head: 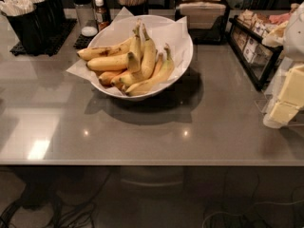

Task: Pick banana from white bowl

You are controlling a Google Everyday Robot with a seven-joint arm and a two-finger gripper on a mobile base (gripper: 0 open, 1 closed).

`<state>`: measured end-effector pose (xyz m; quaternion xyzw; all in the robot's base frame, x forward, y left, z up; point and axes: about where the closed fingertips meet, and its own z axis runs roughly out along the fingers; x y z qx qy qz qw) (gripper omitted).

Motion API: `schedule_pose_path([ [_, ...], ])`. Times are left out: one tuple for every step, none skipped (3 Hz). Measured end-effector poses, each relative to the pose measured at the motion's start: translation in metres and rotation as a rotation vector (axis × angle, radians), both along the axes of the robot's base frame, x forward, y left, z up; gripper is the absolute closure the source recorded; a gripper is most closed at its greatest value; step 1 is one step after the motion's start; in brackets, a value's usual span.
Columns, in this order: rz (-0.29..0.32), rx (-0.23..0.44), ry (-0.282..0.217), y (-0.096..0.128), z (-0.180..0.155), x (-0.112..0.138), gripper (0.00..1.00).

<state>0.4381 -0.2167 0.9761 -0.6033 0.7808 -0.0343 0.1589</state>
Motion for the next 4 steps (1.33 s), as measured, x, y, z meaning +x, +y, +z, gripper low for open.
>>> schedule_pose_path([
  [0.0, 0.0, 0.0, 0.0, 0.0, 0.0, 0.0],
  [0.016, 0.008, -0.009, 0.003, 0.003, 0.001, 0.0],
  [0.136, 0.054, -0.026, 0.022, 0.013, 0.013, 0.0],
  [0.371, 0.116, -0.03, 0.065, 0.025, 0.031, 0.0],
])
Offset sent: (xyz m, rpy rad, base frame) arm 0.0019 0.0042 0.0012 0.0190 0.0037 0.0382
